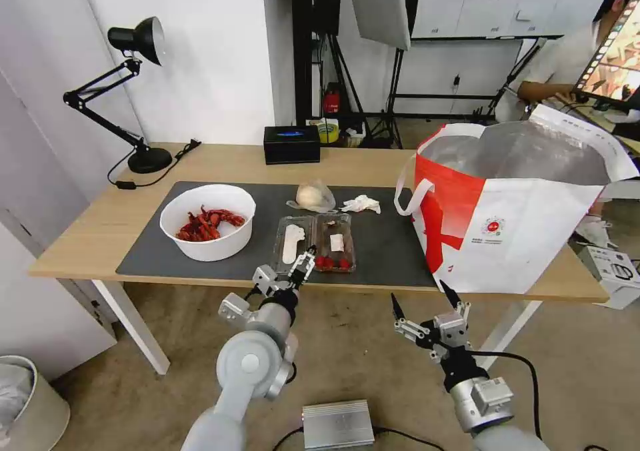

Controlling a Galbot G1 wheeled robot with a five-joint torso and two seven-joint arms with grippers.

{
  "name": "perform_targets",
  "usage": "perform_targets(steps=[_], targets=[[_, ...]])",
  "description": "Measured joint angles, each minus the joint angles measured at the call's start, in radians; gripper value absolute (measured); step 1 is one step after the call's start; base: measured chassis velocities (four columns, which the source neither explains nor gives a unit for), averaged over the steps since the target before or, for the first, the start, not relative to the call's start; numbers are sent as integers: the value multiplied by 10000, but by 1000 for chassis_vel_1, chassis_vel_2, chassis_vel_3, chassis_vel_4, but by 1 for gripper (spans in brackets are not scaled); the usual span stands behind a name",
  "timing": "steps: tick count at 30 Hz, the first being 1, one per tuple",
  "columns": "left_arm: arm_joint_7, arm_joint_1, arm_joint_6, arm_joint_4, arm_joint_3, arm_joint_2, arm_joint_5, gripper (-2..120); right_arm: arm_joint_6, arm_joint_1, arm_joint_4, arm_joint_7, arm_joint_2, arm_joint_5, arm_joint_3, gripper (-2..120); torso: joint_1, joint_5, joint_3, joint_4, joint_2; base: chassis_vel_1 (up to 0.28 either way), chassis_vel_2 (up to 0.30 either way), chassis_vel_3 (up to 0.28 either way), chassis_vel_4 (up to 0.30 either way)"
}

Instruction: Pick up the trash from the table and place it into the takeout bag.

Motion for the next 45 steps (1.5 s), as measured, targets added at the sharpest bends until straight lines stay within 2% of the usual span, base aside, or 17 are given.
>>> perform_targets(steps=[21, 33, 45], targets=[[123, 57, -151, -258, -65, -199, -229, 100, 96, -84, -50, 20, 92, -95, -68, 100, 0, 0, 0, 0, 0, 0, 0, 0, 0], [1165, 167, -195, -546, -101, -45, -128, 100, 115, -90, -113, 29, 135, -148, -112, 100, 0, 0, -1, -2, -1, 0, 0, 0, 0], [1364, 136, -182, -471, -51, 55, -111, 100, 115, -134, -84, 54, 151, -163, -107, 100, 0, 0, -1, -1, 0, 0, 0, 0, 0]])
